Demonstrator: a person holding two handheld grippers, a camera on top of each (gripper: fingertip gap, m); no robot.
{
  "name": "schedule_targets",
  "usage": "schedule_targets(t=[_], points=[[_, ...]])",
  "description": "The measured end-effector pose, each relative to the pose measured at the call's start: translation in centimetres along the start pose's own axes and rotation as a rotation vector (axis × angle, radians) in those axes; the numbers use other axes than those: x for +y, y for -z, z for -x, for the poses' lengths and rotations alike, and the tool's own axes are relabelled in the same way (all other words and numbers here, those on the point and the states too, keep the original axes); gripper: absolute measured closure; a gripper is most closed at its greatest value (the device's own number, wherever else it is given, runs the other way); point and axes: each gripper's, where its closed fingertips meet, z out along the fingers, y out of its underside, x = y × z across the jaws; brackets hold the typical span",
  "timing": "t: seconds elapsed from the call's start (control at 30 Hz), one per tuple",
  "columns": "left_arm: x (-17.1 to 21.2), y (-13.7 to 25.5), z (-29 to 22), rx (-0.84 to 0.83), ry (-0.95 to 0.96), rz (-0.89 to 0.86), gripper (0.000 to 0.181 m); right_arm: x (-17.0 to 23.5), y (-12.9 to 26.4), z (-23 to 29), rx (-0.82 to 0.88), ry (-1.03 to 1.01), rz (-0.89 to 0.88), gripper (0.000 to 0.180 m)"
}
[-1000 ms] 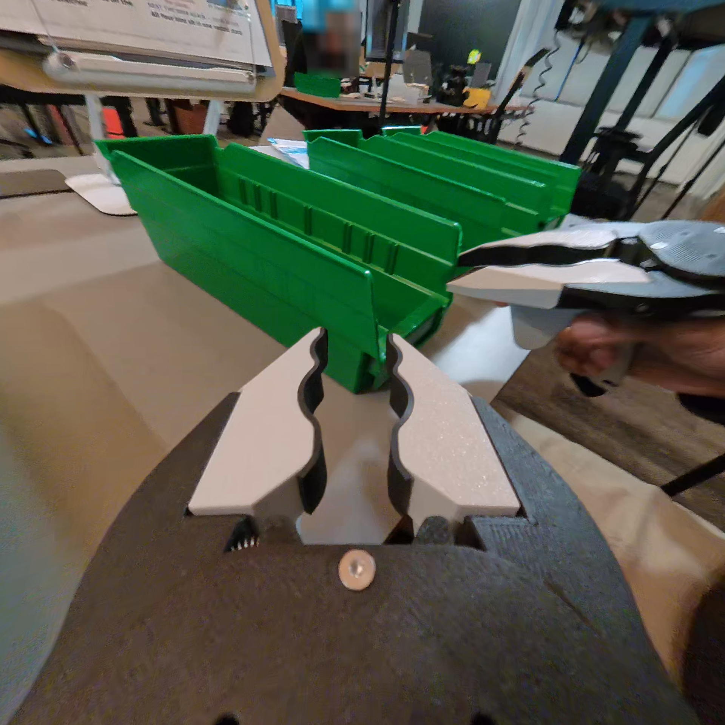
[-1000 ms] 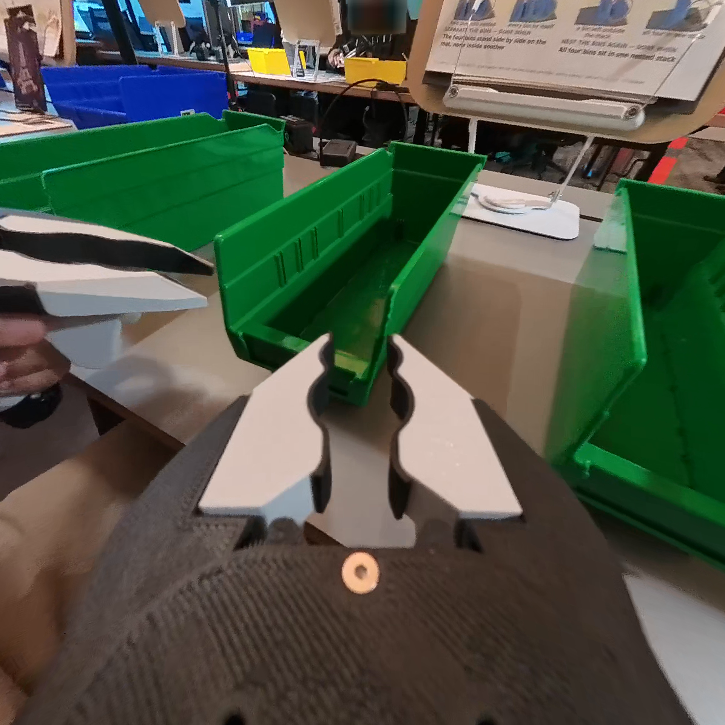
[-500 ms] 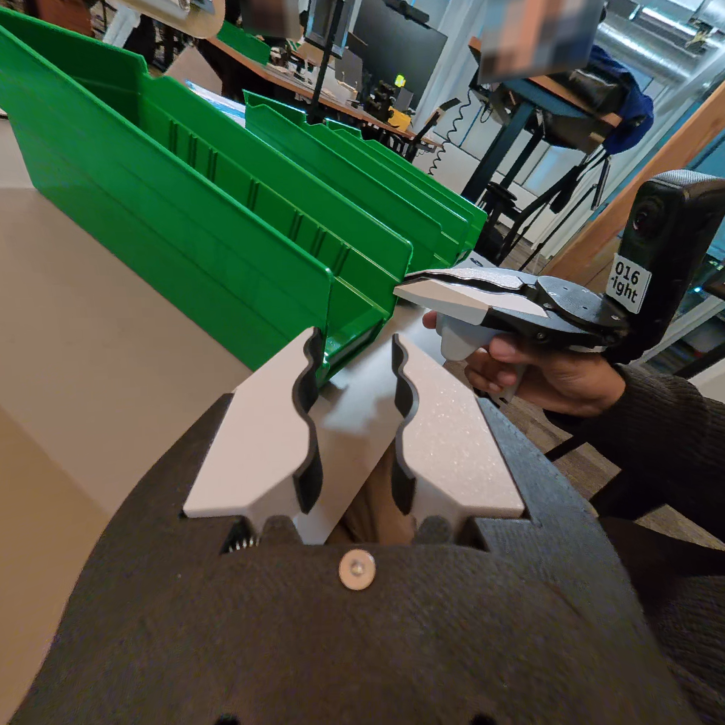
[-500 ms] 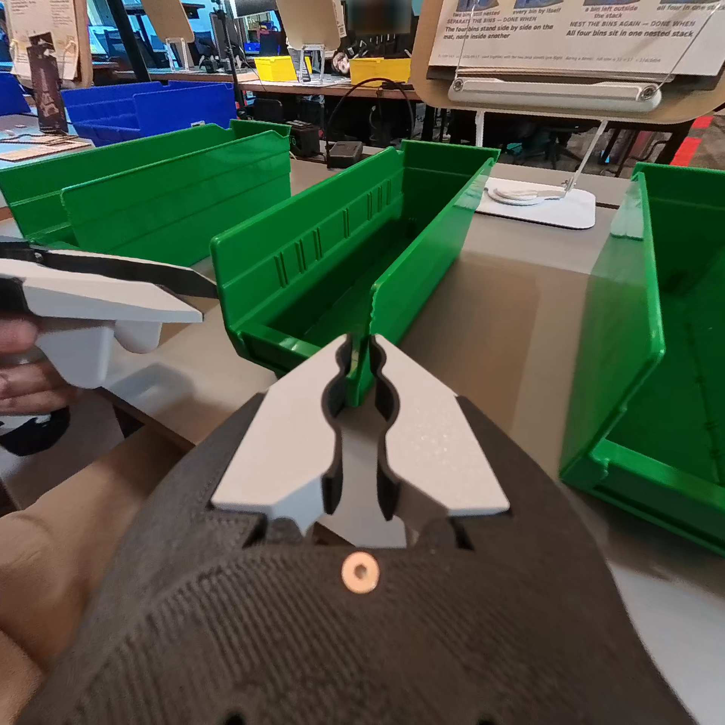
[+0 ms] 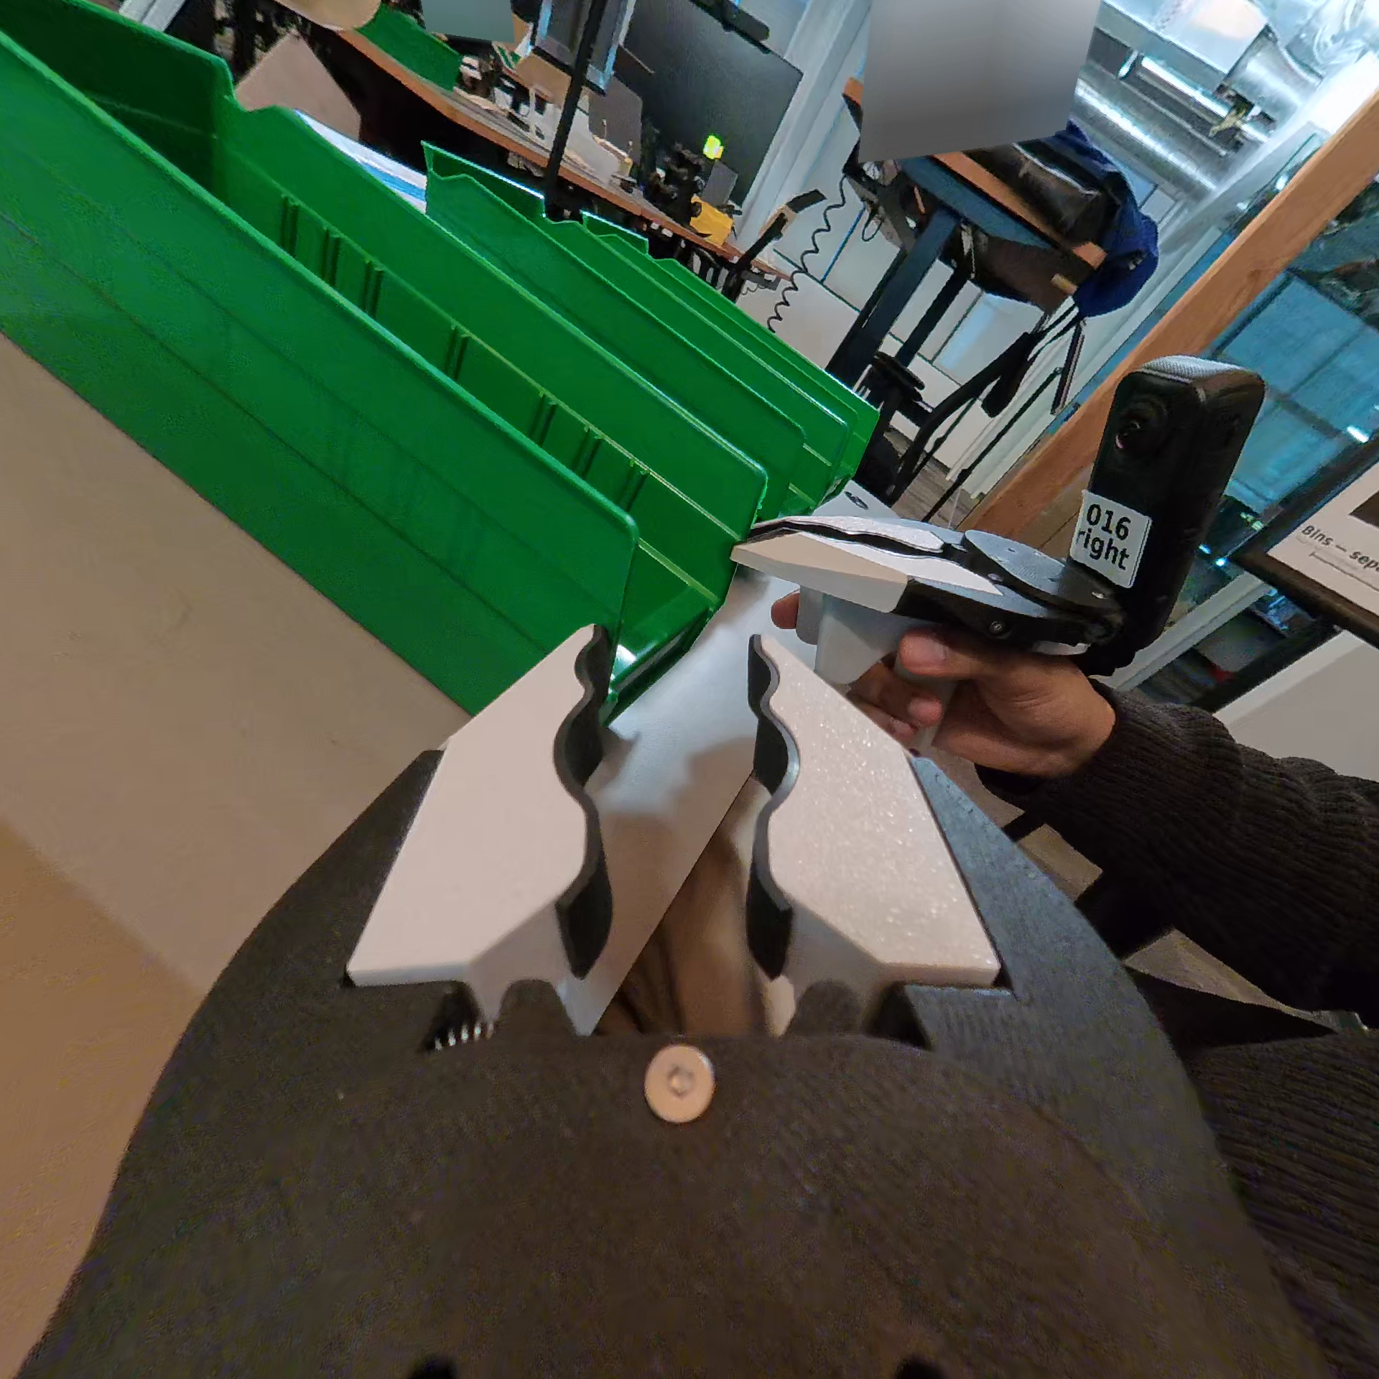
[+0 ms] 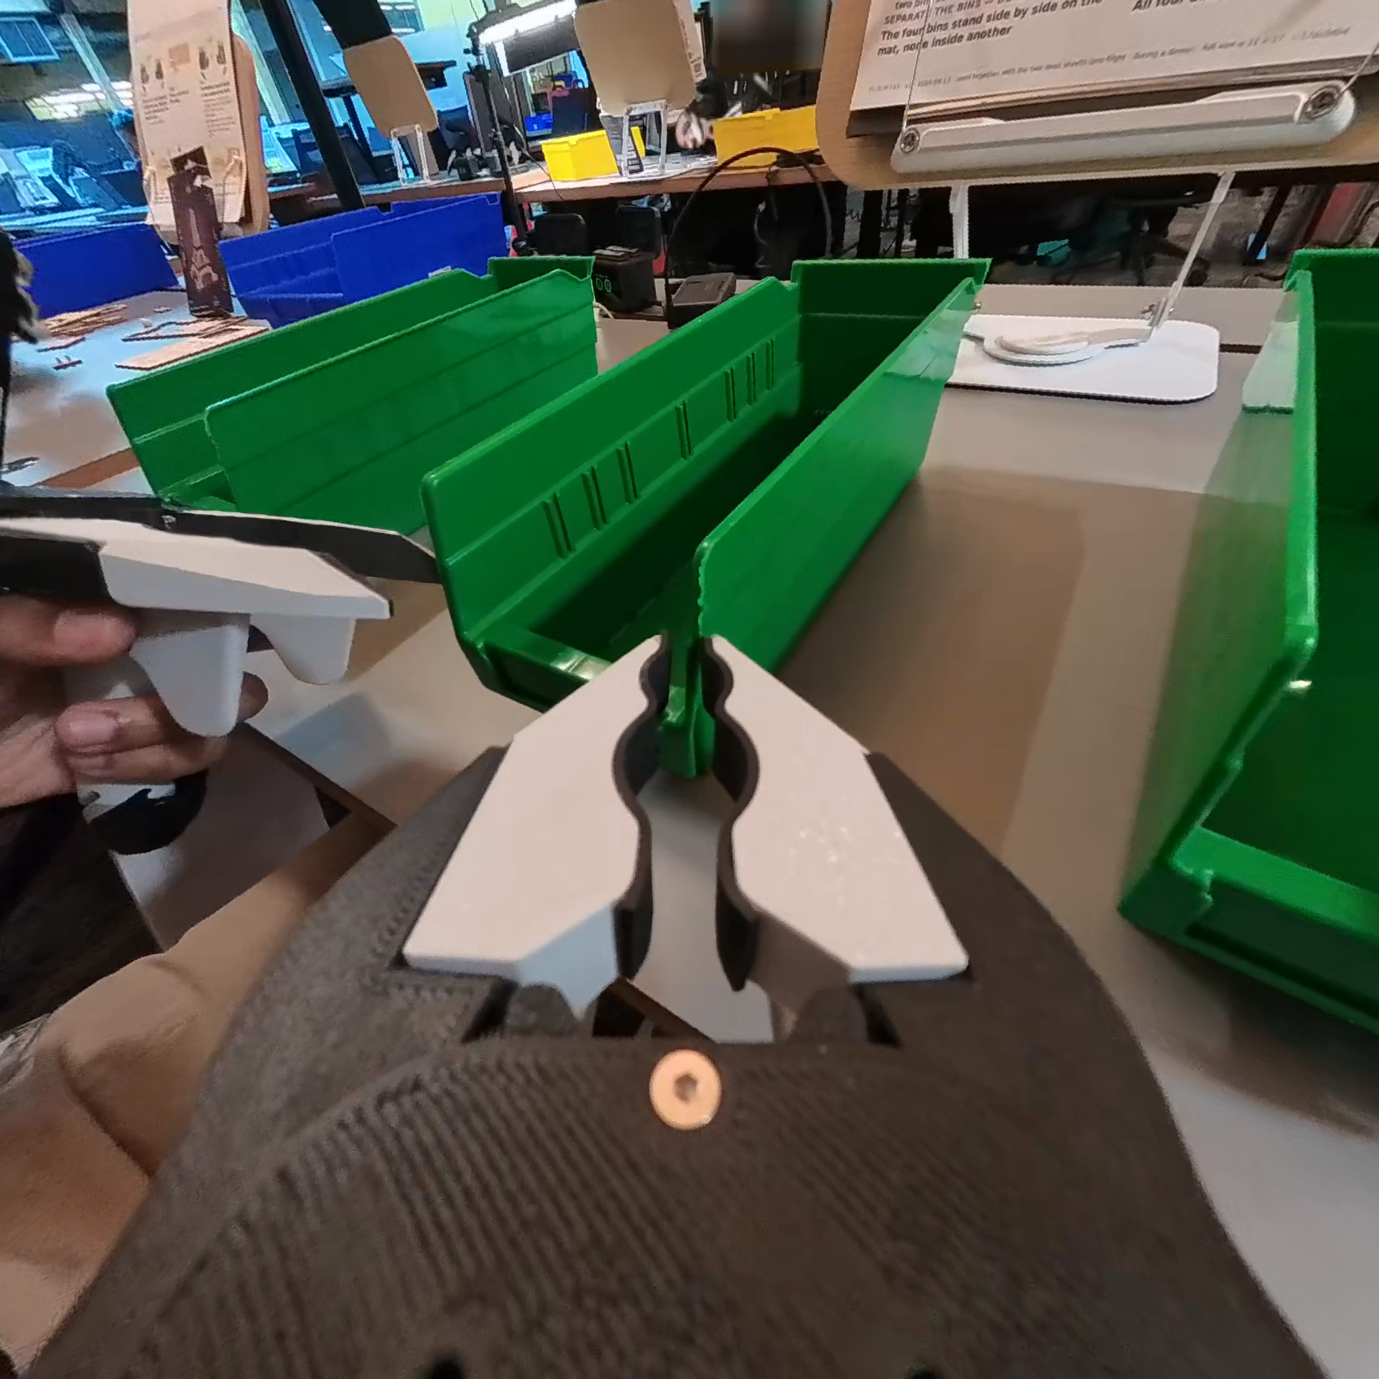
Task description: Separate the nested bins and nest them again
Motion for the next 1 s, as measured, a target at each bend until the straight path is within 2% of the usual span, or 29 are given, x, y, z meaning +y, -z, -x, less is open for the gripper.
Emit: schedule_targets(t=[0.53, 1.0], points=[[0.17, -0.10, -0.26, 0.003, -0.025, 0.010, 0.145, -0.01, -0.32, -0.46, 0.037, 0.047, 0.002, 0.178], [-0.39, 0.16, 0.18, -0.009, 0.000, -0.023, 0.152, 0.03, -0.42, -0.11, 0.022, 0.052, 0.003, 0.177]])
